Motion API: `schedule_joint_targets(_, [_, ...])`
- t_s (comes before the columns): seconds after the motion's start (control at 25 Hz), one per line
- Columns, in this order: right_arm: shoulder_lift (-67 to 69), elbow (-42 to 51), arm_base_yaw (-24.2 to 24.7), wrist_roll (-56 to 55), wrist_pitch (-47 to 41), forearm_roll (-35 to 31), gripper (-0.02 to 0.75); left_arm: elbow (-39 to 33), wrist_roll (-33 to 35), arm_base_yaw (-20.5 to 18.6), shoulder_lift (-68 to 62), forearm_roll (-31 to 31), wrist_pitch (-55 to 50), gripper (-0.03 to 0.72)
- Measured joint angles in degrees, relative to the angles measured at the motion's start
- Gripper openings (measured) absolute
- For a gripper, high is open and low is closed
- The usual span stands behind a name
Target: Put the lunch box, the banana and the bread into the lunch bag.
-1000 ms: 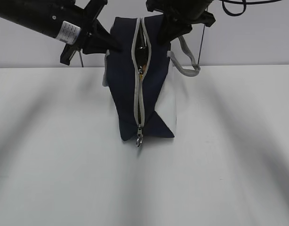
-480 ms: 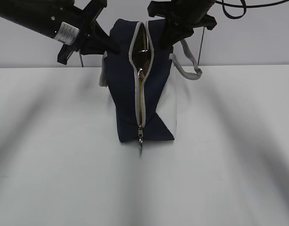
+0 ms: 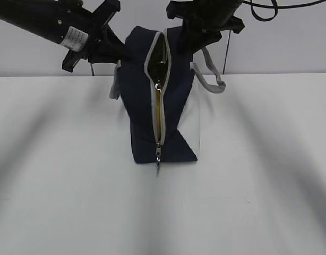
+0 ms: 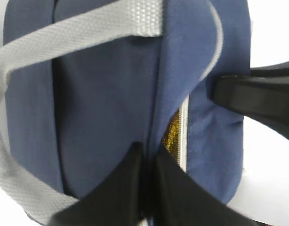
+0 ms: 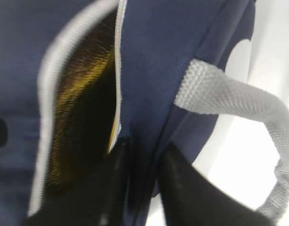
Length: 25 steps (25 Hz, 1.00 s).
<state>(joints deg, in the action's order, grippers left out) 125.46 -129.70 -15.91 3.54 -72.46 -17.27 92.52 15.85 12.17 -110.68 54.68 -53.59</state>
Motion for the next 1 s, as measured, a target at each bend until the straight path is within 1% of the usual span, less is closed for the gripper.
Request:
schedule_joint_targets(0.04, [0.0,0.0,0.0,0.0,0.1,0.0,0.225,0.0,0.0,0.0,0.1,-0.2,0.2,0.084])
schedule_joint_targets(0.12, [0.0,0.0,0.0,0.0,0.2,0.0,0.377,0.0,0.0,0.0,0.1,-0.5,0.5,0.178])
schedule_joint_targets(0.16, [0.0,0.0,0.0,0.0,0.2,0.0,0.44,0.0,0.0,0.0,0.1,-0.6,0.6,0.238])
schedule_joint_targets(0.24, [0.0,0.0,0.0,0.0,0.3,0.0,0.515,0.0,0.0,0.0,0.1,-1.2,0.6,0.347])
schedule_joint_targets(0.28, [0.0,0.0,0.0,0.0,0.3,0.0,0.535,0.0,0.0,0.0,0.1,-1.6,0.6,0.398])
schedule_joint_targets(0.36, [-0.1,0.0,0.0,0.0,0.3,0.1,0.553,0.0,0.0,0.0,0.1,-2.6,0.5,0.459])
schedule_joint_targets(0.48, [-1.3,0.0,0.0,0.1,0.4,0.9,0.562,0.0,0.0,-0.3,0.2,-4.1,-1.0,0.486])
schedule_joint_targets(0.64, [-5.2,0.1,0.0,0.2,0.5,1.9,0.563,0.0,0.0,-1.6,2.9,-6.5,-3.3,0.491])
schedule_joint_targets(0.72, [-7.7,1.4,-0.5,0.4,0.5,3.5,0.563,0.0,0.0,-2.1,4.9,-8.6,-4.3,0.491])
schedule_joint_targets(0.84, [-11.8,5.2,-2.7,0.6,0.5,8.2,0.563,0.0,0.0,-2.2,8.4,-13.4,-6.7,0.491])
schedule_joint_targets(1.0, [-18.0,12.4,-5.9,1.5,0.5,12.7,0.563,0.0,-0.2,-2.2,12.7,-18.8,-11.1,0.491])
